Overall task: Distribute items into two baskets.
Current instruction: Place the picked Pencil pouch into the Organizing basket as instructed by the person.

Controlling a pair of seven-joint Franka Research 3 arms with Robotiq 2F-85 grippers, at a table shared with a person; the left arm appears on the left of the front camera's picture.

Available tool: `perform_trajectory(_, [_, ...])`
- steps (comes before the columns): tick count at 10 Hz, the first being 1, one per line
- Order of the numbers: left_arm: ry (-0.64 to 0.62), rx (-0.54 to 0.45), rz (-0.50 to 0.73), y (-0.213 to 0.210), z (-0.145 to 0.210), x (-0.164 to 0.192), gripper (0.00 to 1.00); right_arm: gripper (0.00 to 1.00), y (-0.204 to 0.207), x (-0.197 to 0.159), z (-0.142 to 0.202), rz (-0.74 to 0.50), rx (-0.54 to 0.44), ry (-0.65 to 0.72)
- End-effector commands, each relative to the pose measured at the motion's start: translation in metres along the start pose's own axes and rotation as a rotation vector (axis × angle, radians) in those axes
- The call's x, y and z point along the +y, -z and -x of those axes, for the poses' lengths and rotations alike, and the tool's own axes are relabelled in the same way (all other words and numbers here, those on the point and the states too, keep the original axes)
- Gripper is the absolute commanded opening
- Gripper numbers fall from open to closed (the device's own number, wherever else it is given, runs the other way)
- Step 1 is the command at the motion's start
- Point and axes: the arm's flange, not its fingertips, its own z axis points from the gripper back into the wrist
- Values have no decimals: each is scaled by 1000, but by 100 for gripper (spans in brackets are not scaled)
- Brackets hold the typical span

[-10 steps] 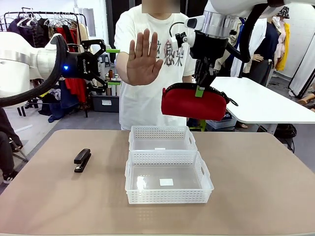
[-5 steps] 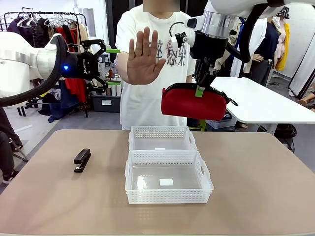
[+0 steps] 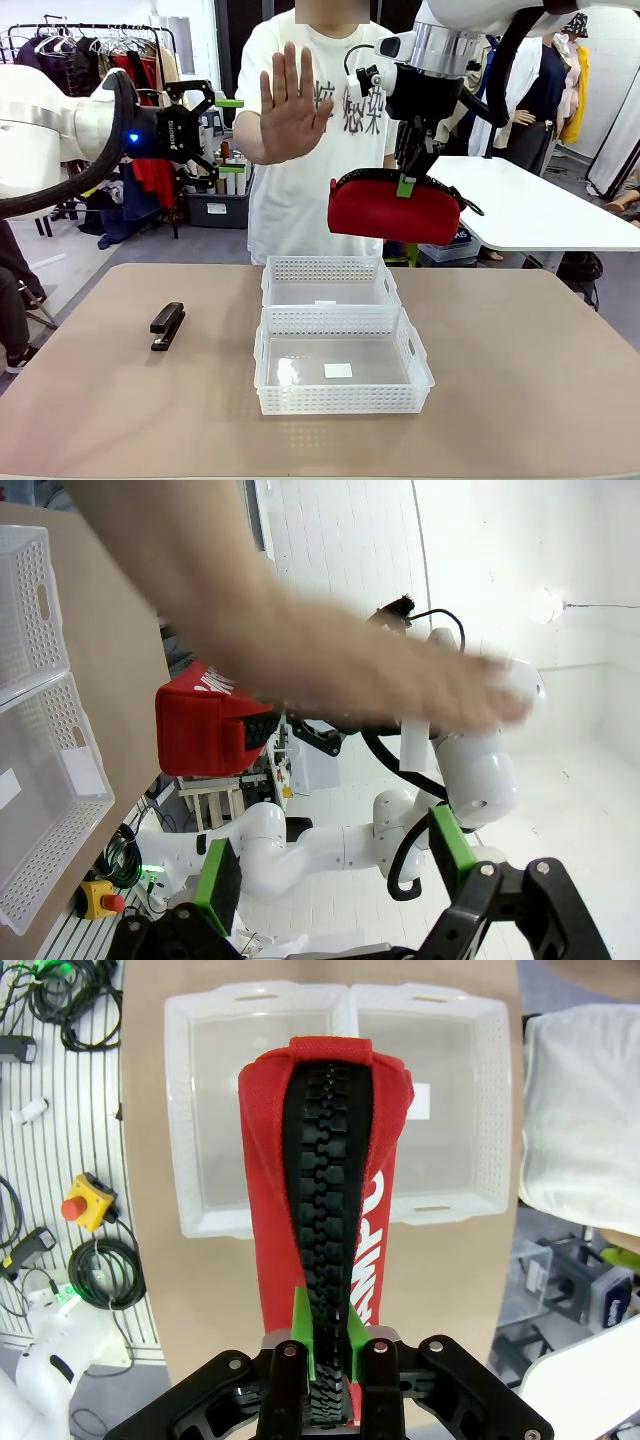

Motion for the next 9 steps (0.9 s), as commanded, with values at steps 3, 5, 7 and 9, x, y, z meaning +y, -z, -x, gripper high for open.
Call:
perform_trajectory(3, [4, -1, 2, 0, 0, -2, 100, 0, -2, 1, 0, 7, 4, 1])
perform_trajectory(5, [4, -1, 2, 0, 0, -2, 100, 0, -2, 1, 0, 7, 4, 1])
perform_trajectory(7, [4, -1, 2, 0, 0, -2, 100, 0, -2, 1, 0, 7, 4, 1])
perform_trajectory(9, [4, -1, 2, 0, 0, -2, 100, 0, -2, 1, 0, 7, 4, 1])
